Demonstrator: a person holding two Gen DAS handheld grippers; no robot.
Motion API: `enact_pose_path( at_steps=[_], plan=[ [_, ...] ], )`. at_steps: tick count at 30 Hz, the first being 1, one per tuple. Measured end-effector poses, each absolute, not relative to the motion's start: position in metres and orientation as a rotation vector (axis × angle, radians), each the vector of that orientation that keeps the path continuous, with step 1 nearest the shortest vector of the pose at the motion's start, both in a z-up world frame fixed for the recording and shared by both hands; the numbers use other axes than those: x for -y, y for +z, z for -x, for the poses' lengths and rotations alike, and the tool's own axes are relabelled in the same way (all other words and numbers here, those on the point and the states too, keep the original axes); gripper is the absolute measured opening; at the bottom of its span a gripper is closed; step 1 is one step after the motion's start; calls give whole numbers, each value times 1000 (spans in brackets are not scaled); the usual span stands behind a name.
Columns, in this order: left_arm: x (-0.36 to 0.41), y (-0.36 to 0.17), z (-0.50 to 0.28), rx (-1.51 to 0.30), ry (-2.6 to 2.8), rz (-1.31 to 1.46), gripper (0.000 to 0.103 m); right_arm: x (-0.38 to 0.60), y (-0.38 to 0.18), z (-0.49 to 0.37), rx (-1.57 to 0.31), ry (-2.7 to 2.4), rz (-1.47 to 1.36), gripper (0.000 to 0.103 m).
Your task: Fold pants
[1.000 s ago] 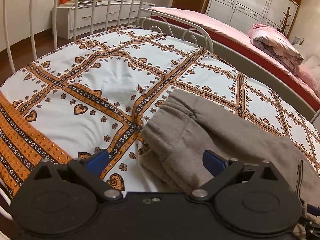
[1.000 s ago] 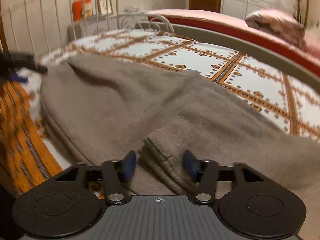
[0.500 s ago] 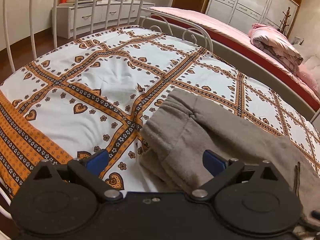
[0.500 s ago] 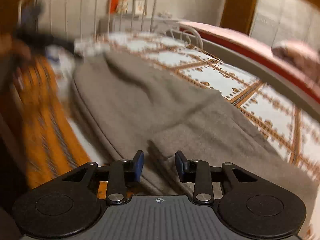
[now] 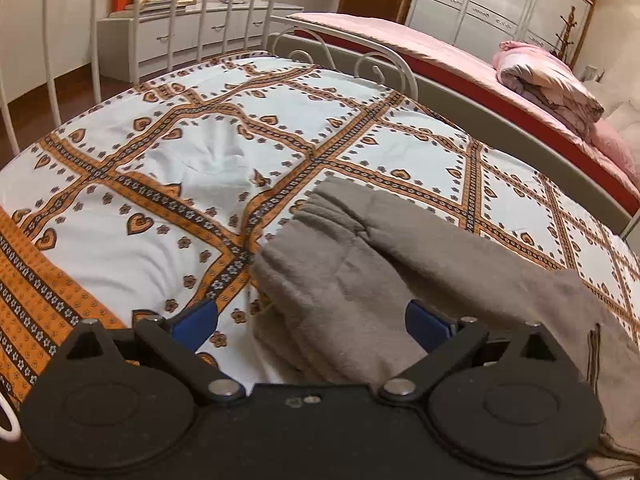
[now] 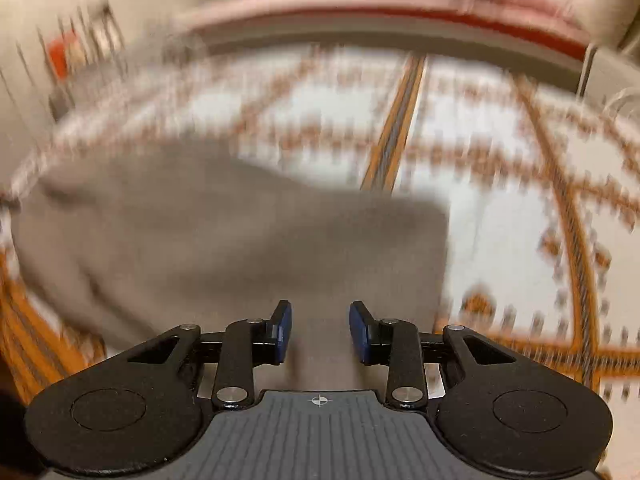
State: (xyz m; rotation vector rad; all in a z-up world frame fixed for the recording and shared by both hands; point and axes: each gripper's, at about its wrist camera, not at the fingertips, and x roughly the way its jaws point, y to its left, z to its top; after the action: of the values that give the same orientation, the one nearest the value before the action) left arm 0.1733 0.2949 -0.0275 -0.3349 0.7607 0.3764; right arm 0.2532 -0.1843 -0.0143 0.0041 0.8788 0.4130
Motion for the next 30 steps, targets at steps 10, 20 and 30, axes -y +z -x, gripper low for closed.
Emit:
enact_pose_path(
  at_steps=[10,20,30],
  plan=[
    [-286,-34,-184,-791,370,291,95,182,-16,-306,-835,348,-81,34],
    [-288,-38,-188,-810,364,287,95,202,-13,-318,-833,325,-185,34],
    [-327,-49,-153,-789,319,635,77,230,3,-285,-801,277,-211,67]
  ],
)
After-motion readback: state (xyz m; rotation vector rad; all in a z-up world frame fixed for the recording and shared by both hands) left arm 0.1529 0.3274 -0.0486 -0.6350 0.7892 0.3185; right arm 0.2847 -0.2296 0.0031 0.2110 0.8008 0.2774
